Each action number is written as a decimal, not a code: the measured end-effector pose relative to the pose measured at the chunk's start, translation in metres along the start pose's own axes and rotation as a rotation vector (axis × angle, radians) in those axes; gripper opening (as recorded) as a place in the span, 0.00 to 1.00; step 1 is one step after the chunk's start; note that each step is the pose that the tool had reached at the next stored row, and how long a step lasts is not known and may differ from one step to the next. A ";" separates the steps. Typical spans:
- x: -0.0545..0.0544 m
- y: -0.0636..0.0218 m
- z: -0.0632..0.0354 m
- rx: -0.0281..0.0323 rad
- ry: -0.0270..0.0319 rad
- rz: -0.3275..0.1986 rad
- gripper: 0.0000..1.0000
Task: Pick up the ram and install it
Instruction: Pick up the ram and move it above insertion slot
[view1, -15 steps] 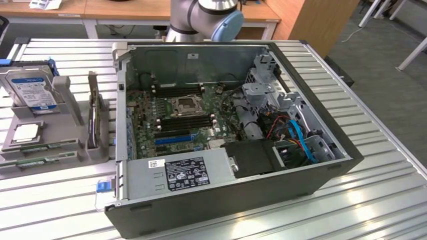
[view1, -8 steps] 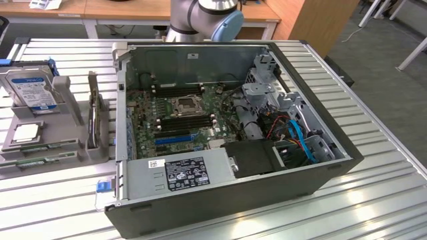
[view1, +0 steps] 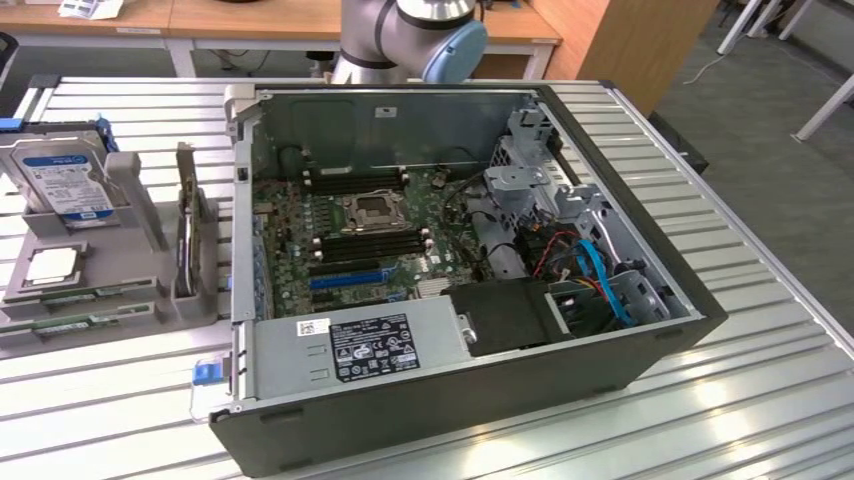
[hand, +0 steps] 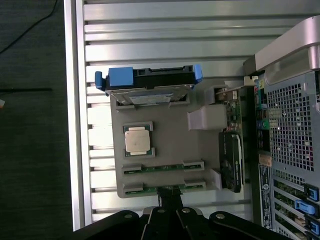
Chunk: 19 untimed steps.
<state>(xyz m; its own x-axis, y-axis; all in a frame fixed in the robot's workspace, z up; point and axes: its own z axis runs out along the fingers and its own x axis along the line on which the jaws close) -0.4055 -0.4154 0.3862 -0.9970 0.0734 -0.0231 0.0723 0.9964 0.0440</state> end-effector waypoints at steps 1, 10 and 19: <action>0.000 0.0000 0.0000 0.0000 0.0001 -0.002 0.10; 0.000 0.0000 0.0000 -0.0013 0.0024 -0.056 0.10; 0.000 0.0000 0.0000 -0.0027 0.0052 -0.117 0.10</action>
<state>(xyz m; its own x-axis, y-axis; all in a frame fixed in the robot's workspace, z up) -0.4055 -0.4154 0.3863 -0.9988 -0.0438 -0.0230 -0.0448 0.9980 0.0440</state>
